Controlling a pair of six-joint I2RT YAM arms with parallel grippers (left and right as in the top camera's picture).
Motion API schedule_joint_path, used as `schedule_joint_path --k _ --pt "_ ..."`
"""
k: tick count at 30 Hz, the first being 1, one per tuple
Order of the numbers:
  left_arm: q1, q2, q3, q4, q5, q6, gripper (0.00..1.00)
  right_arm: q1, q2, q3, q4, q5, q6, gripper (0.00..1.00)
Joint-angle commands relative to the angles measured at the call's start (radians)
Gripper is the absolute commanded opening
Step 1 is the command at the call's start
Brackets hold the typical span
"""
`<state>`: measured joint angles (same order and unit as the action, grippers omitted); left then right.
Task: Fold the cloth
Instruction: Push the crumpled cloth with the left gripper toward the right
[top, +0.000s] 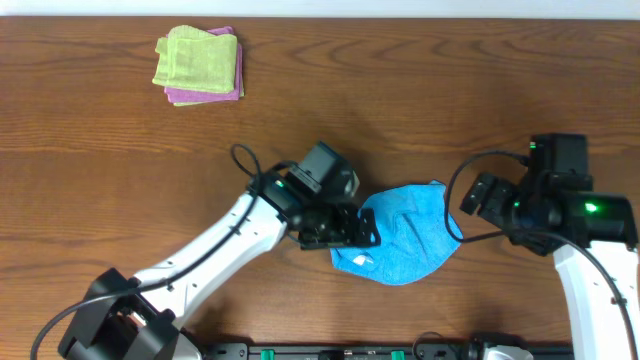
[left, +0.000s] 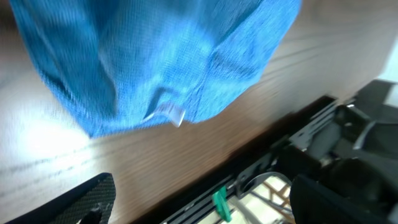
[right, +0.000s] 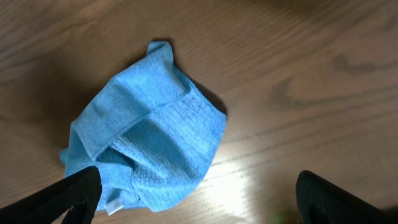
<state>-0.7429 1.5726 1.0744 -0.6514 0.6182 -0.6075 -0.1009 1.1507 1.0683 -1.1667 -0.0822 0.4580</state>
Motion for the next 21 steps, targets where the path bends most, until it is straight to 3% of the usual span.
schedule_joint_path --k 1,7,13,21 --pt "-0.05 -0.002 0.006 -0.021 -0.099 -0.029 0.9 -0.06 -0.012 -0.019 0.031 -0.092 -0.127 0.99" --pt "-0.194 -0.002 -0.025 0.018 -0.38 -0.146 0.9 -0.105 -0.002 -0.019 0.066 -0.135 -0.204 0.99" --pt "-0.224 -0.002 -0.154 0.156 -0.391 -0.29 0.91 -0.105 0.002 -0.019 0.105 -0.135 -0.205 0.99" --pt "-0.219 0.007 -0.239 0.37 -0.469 -0.29 0.94 -0.105 0.01 -0.019 0.142 -0.135 -0.205 0.99"
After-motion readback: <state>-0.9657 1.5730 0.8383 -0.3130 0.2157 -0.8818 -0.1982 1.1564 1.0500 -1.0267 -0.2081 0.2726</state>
